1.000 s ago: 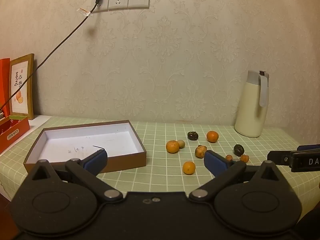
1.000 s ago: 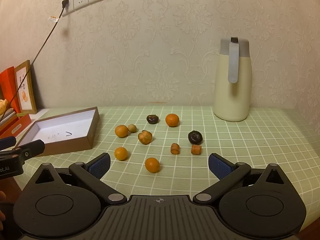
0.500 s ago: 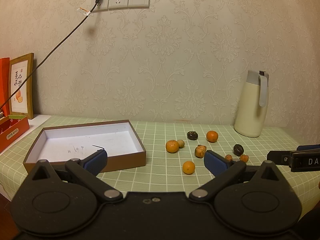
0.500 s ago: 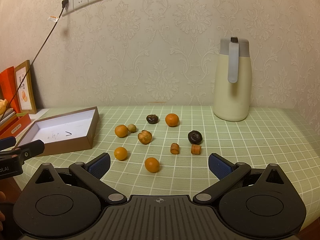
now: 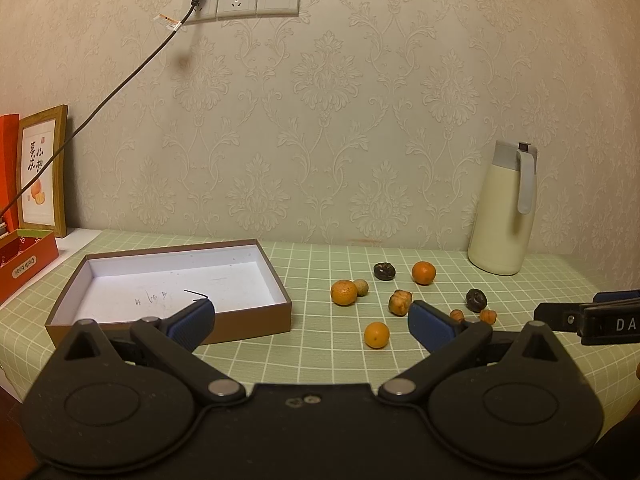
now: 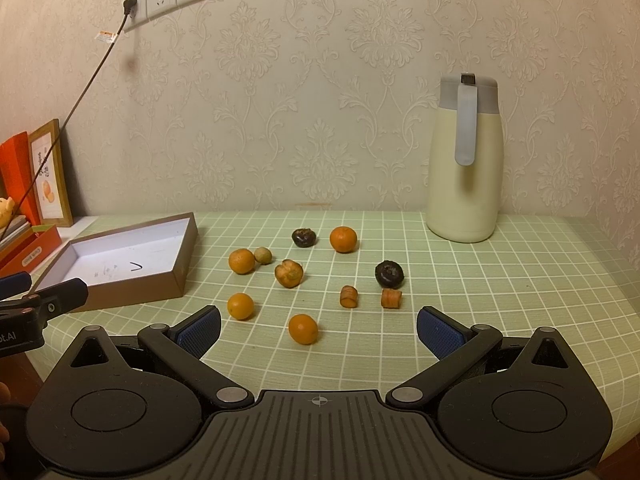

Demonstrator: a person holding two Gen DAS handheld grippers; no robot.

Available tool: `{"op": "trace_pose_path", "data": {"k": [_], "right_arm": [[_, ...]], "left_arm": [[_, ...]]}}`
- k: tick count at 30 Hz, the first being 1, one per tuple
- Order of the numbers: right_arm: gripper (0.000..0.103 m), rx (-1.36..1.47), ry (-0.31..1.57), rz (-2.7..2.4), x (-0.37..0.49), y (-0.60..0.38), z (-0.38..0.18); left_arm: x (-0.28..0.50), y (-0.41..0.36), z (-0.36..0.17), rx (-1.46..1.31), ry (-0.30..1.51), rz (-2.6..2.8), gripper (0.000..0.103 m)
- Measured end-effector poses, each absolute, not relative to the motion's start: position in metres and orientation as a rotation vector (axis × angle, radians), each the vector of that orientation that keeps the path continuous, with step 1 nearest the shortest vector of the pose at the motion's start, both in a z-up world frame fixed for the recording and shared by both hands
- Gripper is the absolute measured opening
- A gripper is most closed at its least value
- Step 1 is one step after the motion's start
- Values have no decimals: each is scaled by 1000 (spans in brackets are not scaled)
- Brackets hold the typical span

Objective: Organize fruits

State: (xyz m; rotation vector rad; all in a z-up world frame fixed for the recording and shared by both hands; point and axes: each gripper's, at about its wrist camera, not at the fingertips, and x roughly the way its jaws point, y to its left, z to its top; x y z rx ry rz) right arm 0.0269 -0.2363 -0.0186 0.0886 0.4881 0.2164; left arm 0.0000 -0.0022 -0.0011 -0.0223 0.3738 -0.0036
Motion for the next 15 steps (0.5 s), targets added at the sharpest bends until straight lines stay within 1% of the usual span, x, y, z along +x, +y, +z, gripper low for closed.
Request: {"op": "trace_pose_path", "data": {"k": [15], "right_arm": [[103, 87, 489, 221, 27, -235, -20]], "left_arm": [[0, -1, -1, -23, 374, -6, 97]]}}
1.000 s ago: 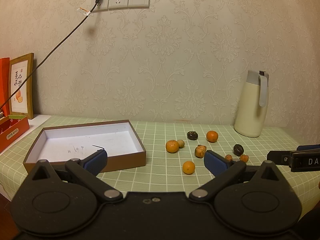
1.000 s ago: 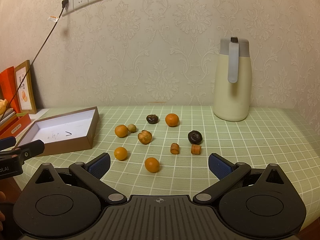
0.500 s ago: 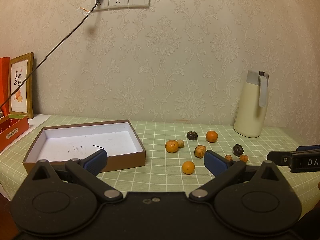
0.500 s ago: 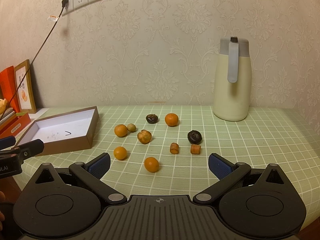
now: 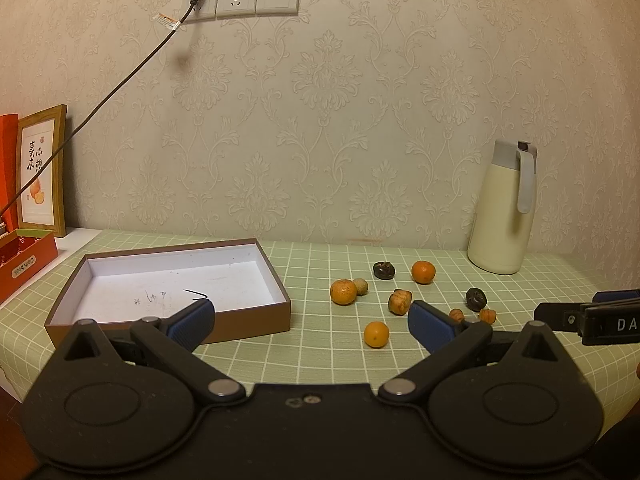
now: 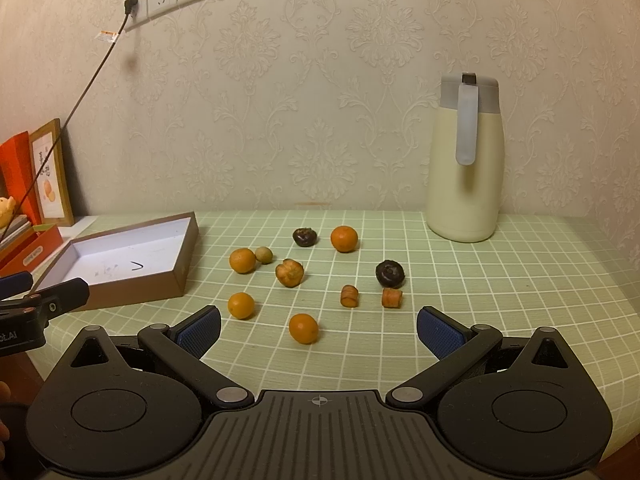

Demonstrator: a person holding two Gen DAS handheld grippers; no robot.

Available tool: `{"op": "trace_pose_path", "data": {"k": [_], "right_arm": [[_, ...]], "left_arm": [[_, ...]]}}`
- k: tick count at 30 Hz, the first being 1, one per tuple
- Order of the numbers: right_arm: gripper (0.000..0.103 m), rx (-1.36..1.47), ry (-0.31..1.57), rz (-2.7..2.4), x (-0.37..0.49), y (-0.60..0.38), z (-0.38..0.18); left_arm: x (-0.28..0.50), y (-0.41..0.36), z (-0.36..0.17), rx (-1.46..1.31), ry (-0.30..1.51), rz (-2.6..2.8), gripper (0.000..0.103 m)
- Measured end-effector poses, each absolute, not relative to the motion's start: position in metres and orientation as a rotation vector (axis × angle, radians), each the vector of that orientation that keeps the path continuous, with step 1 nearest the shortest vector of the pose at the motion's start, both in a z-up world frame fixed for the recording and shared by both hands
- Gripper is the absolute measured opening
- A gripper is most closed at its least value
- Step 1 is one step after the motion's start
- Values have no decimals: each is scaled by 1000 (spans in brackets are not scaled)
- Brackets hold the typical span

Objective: Organize fruits

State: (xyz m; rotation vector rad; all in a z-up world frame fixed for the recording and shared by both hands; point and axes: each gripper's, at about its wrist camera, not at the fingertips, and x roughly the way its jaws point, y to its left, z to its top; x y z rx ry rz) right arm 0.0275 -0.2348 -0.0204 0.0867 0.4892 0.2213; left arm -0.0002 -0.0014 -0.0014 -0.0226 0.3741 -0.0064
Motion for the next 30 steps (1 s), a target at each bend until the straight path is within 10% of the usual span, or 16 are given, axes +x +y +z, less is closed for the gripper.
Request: {"op": "trace_pose_path", "data": {"k": [30], "right_arm": [[103, 85, 492, 219, 26, -237, -19]], "left_arm": [[-1, -2, -2, -21, 375, -6, 97]]}}
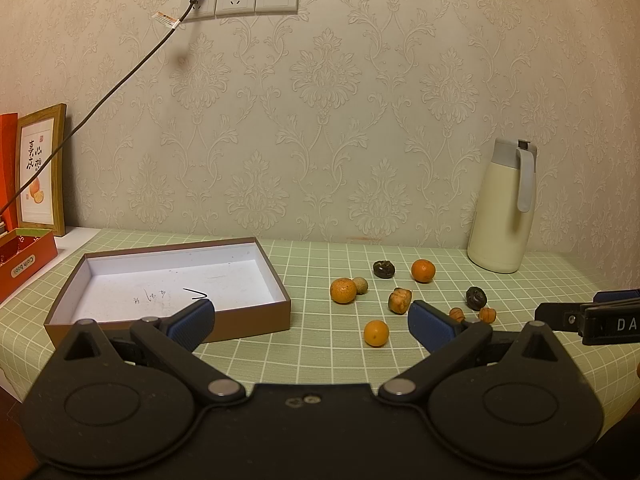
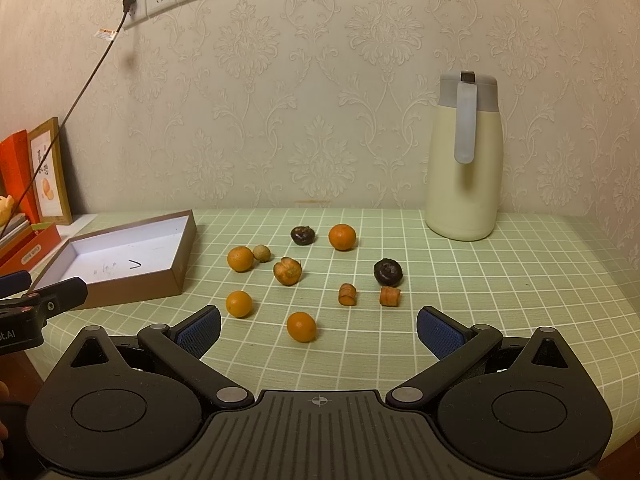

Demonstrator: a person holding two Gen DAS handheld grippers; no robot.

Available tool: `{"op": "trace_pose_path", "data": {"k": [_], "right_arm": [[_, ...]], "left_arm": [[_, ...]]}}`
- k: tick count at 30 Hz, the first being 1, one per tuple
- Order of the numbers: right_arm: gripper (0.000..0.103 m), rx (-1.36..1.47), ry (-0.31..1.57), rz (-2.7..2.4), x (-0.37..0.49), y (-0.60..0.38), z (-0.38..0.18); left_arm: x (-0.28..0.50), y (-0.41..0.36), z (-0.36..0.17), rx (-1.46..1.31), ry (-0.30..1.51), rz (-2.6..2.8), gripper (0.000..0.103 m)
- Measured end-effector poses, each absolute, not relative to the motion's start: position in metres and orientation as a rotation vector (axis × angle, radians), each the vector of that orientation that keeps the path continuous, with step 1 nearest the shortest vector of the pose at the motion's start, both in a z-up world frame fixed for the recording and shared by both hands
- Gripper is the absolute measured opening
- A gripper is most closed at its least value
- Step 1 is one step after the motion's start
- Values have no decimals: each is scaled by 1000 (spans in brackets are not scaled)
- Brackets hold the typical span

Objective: Organize fruits

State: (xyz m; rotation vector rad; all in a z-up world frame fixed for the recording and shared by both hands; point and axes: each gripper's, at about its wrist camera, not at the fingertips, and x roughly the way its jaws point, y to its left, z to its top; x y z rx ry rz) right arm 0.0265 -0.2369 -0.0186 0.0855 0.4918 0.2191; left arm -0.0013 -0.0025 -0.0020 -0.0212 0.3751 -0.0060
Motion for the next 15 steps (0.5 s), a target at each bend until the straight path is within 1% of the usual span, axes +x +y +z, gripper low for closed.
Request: {"op": "trace_pose_path", "data": {"k": [9, 15], "right_arm": [[103, 86, 492, 218, 26, -237, -18], [103, 100, 507, 203, 31, -241, -20]], "left_arm": [[-1, -2, -3, -22, 380, 2, 97], [5, 3, -5, -38, 421, 24, 97]]}}
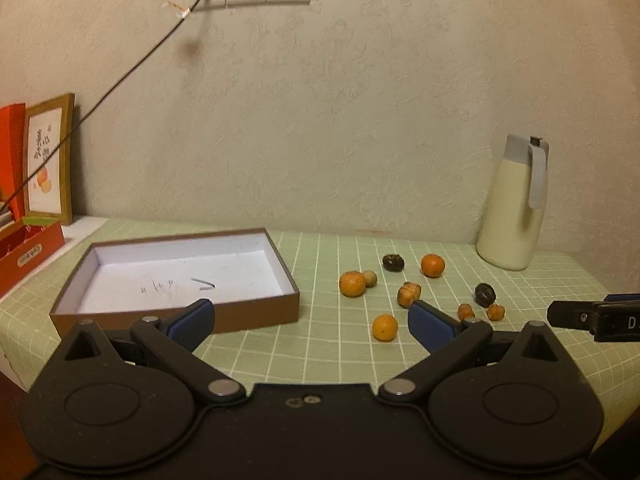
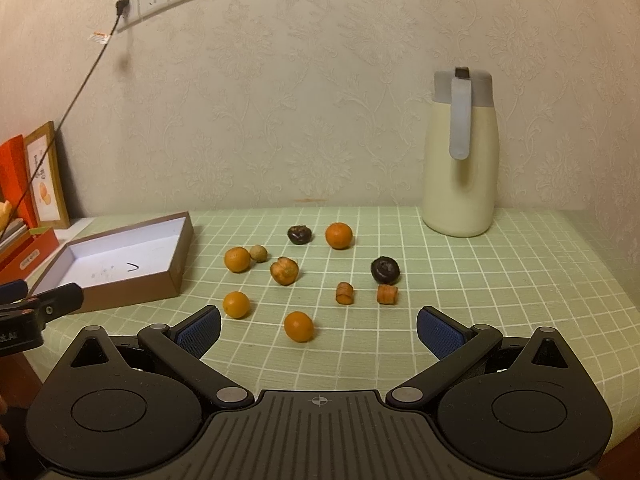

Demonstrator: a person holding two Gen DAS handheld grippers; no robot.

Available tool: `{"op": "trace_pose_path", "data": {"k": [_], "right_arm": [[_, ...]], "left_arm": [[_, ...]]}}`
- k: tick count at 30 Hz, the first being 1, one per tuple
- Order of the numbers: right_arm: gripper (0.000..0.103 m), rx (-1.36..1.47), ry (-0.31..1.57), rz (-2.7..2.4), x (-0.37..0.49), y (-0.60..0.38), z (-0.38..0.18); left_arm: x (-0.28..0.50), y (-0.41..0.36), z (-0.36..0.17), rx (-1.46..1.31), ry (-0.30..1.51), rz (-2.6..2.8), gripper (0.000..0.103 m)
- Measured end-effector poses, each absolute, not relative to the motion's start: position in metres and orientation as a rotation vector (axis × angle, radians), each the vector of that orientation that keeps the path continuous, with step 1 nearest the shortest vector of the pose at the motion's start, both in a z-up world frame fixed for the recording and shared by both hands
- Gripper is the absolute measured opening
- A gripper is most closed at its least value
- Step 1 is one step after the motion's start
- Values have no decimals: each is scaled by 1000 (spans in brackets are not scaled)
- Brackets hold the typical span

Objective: Organize fruits
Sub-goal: 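Grasp the orange with the left tool while the right tool grasps a brown dried fruit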

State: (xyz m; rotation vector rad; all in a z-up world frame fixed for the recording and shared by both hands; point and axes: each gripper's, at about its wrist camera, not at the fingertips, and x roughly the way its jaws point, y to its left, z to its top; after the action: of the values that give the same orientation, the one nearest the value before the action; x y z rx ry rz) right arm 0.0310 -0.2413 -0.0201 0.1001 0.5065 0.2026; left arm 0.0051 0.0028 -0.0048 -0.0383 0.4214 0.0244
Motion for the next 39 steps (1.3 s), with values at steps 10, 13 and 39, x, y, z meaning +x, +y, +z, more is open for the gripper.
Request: {"op": "trace_pose_path", "data": {"k": [10, 13, 39], "right_arm": [[103, 18, 492, 159, 59, -243, -30], [103, 2, 508, 158, 72, -245, -36], [53, -1, 707, 106, 207, -259, -105]], "left_arm": [[31, -19, -17, 8, 453, -52, 80], [40, -30, -27, 13, 454, -75, 82], [153, -76, -104, 38, 610, -23, 61]]}}
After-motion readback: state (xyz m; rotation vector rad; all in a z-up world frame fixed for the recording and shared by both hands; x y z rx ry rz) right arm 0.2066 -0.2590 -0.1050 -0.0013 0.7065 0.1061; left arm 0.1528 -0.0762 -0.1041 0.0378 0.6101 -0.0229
